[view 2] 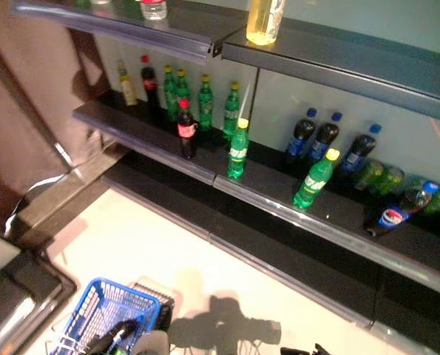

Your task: Pick up the drink and place into the basket.

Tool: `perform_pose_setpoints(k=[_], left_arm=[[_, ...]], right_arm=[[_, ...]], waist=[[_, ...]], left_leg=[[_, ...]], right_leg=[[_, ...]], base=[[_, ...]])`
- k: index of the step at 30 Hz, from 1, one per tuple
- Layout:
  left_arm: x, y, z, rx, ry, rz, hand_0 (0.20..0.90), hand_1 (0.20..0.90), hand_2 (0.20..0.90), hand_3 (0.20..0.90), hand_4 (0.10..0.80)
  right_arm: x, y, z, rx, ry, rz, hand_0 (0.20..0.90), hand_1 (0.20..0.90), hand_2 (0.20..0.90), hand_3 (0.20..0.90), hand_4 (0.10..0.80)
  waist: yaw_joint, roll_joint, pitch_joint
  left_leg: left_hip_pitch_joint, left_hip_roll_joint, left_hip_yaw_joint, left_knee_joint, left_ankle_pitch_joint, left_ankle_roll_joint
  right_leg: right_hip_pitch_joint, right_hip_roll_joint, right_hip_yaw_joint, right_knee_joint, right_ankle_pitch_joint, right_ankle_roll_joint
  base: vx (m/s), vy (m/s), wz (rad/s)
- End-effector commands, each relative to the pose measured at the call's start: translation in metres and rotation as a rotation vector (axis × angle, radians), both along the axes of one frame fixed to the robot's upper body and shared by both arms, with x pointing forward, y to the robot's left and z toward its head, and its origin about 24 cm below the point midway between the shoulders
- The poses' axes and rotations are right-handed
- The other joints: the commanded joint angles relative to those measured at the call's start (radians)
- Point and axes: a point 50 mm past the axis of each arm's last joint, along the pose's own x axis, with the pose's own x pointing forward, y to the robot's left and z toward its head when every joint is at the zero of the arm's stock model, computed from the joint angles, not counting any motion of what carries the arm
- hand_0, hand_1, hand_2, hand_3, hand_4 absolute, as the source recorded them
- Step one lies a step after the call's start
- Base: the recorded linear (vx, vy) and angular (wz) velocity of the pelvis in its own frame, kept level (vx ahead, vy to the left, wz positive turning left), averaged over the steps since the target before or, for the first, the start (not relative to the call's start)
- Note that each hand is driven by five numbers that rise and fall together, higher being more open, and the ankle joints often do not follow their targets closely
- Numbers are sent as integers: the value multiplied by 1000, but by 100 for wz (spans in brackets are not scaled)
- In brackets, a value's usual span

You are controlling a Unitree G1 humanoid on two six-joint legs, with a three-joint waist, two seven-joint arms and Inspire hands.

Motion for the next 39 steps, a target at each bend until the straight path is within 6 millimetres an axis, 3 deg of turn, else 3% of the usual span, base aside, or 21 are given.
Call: perform_pose_setpoints(k=[1,2,4,5,6,7,8,10,12,15,18,21,23,26,28,29,30,32,33,36,39], left_arm=[[68,-6,23,62,-282,-250,300,300,300,200,100],[68,-4,24,70,-283,-239,300,300,300,200,100],[70,6,28,82,-299,-209,300,300,300,200,100],[69,11,30,114,-302,-256,300,300,300,200,100],[69,11,30,121,-301,-274,300,300,300,200,100],[69,12,31,129,-299,-285,300,300,300,200,100],[68,14,30,133,-281,-286,300,300,300,200,100],[67,14,29,130,-269,-274,300,300,300,200,100],[64,10,26,119,-244,-265,300,300,300,200,100],[60,5,23,103,-241,-250,300,300,300,200,100],[64,-5,20,80,-234,-232,300,300,300,200,100],[65,-14,18,68,-239,-219,300,300,300,200,100],[59,-16,16,56,-236,-217,300,300,300,200,100],[54,-16,14,49,-223,-222,300,300,300,200,100],[46,-15,12,40,-215,-197,300,300,300,200,100],[45,-15,12,39,-213,-196,300,300,300,200,100],[40,-13,10,33,-193,-172,300,300,300,200,100],[34,-12,8,38,-166,-168,300,300,300,200,100],[35,-12,8,40,-163,-155,300,300,300,200,100],[41,-10,10,41,-167,-175,300,300,300,200,100],[51,-4,16,72,-197,-205,300,300,300,200,100]], right_arm=[[4,-2,3,-11,-62,-17,900,900,900,900,800],[6,0,3,-9,-63,-3,900,900,900,900,800],[14,8,4,-8,-84,88,900,900,900,900,800],[24,13,5,-13,-111,135,900,900,900,900,800],[26,15,6,-14,-117,134,900,900,900,900,800],[28,16,6,-13,-123,129,900,900,900,900,800],[30,17,6,-1,-129,115,900,900,900,900,800],[29,17,6,-2,-124,114,900,900,900,900,800],[24,15,5,-5,-115,118,900,900,900,900,800],[21,13,5,-5,-107,120,900,900,900,900,800],[16,13,2,0,-79,114,900,900,900,900,800],[20,14,2,-1,-71,158,900,900,900,900,800],[31,12,6,-24,-79,219,900,900,900,900,800],[41,10,10,-43,-95,243,900,900,900,900,800],[51,7,13,-55,-116,245,900,900,900,900,800],[51,6,14,-56,-117,247,900,900,900,900,800],[50,5,14,-61,-114,257,900,900,900,900,800],[44,4,12,-61,-102,256,900,900,900,900,800],[42,5,11,-65,-95,277,900,900,900,900,800],[35,4,10,-69,-86,273,900,900,900,900,800],[26,9,8,-57,-89,292,900,900,900,900,800]], waist=[[-29,18,-17],[-31,21,-18],[-15,29,-22],[-9,37,-32],[-11,38,-33],[-12,38,-34],[-12,27,-41],[-12,19,-44],[-17,-10,-51],[-16,-18,-56],[-30,-23,-63],[-20,-56,-59],[-4,-64,-37],[12,-54,-25],[33,-24,-11],[35,-22,-8],[44,-10,-5],[56,-9,1],[56,-20,-3],[41,-17,-9],[35,-10,-16]], left_leg=[[6,9,9,52,-87,23],[14,1,18,50,-91,31],[42,-12,83,40,-106,42],[71,-10,136,3,-107,52],[76,-10,146,-3,-107,54],[81,-12,160,-8,-109,55],[90,-29,187,-15,-113,54],[94,-38,195,-17,-117,55],[105,-68,222,-14,-126,52],[104,-77,247,-4,-130,49],[82,-81,238,67,-159,54],[20,-70,242,316,-162,39],[-111,-70,193,625,-125,24],[-152,-67,152,582,-93,18],[-118,40,116,245,-1,-4],[-109,54,117,212,13,-9],[-97,110,92,88,84,-38],[-113,136,32,73,122,-50],[-97,114,30,82,49,-31],[-60,109,79,62,-3,-29],[-13,73,99,46,-40,-23]], right_leg=[[-76,-28,-51,0,152,42],[-98,-26,-70,22,162,39],[-128,-27,-199,64,159,30],[-168,5,-253,96,157,27],[-175,17,-257,99,151,21],[-178,41,-267,94,139,9],[-172,91,-294,52,126,-19],[-167,105,-298,27,135,-25],[-143,143,-306,-74,180,-43],[-132,146,-314,-113,203,-45],[-138,151,-264,-101,197,-65],[-126,115,-304,-108,204,-86],[-125,107,-321,-85,198,-111],[-129,113,-299,-66,188,-106],[-100,141,-257,-79,163,-90],[-93,142,-256,-81,160,-89],[-70,151,-244,-86,145,-83],[-51,146,-221,-72,124,-78],[-59,120,-216,-62,124,-66],[-64,94,-237,-40,119,-54],[-58,44,-258,-31,138,-17]], base=[[192,376,-5],[207,407,-1],[132,359,-33],[93,299,-110],[96,242,-131],[151,162,-127],[148,135,-73],[163,84,-26],[219,37,-11],[136,-6,-23],[168,-72,-10],[163,-123,4],[180,-121,12],[184,98,-11],[265,257,-44],[304,276,-63],[267,235,-45],[286,292,-12],[211,280,-6],[175,266,-20],[262,317,24]])
